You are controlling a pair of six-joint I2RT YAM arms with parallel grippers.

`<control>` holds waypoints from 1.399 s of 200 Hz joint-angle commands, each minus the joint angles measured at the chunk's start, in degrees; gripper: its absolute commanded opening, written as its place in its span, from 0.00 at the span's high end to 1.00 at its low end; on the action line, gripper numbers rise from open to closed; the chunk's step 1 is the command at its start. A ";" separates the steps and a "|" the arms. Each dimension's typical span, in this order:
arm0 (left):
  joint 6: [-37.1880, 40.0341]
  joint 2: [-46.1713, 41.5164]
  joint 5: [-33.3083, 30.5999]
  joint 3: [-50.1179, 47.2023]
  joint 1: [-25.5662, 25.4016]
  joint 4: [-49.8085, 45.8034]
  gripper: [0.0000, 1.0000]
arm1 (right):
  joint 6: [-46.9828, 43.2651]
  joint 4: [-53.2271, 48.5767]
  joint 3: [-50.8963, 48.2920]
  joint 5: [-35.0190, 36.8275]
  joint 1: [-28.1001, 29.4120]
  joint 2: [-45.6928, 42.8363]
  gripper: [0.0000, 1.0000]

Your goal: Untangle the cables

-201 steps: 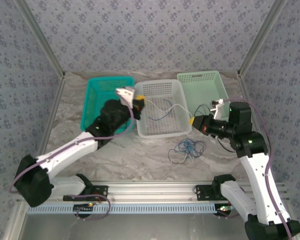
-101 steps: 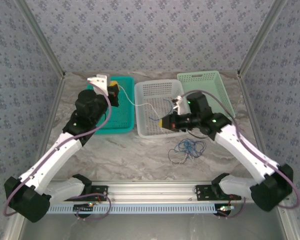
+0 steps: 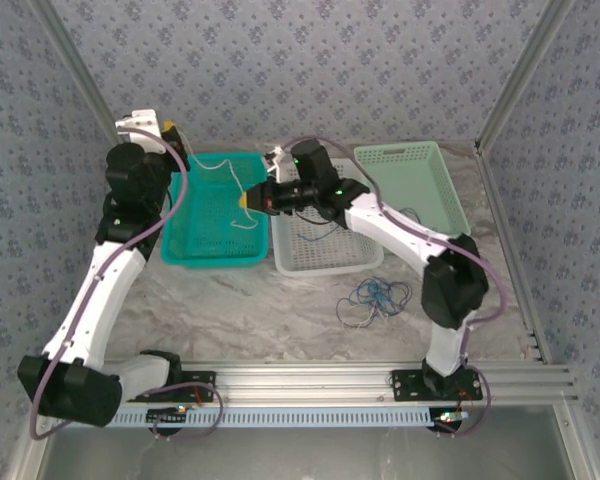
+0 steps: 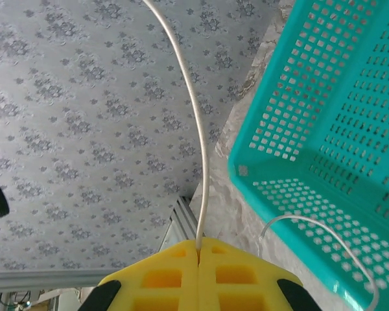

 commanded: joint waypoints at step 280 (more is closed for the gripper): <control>-7.07 8.47 8.08 -8.80 -10.03 -6.49 0.01 | -17.65 -40.09 -31.64 28.05 -14.29 -40.25 0.30</control>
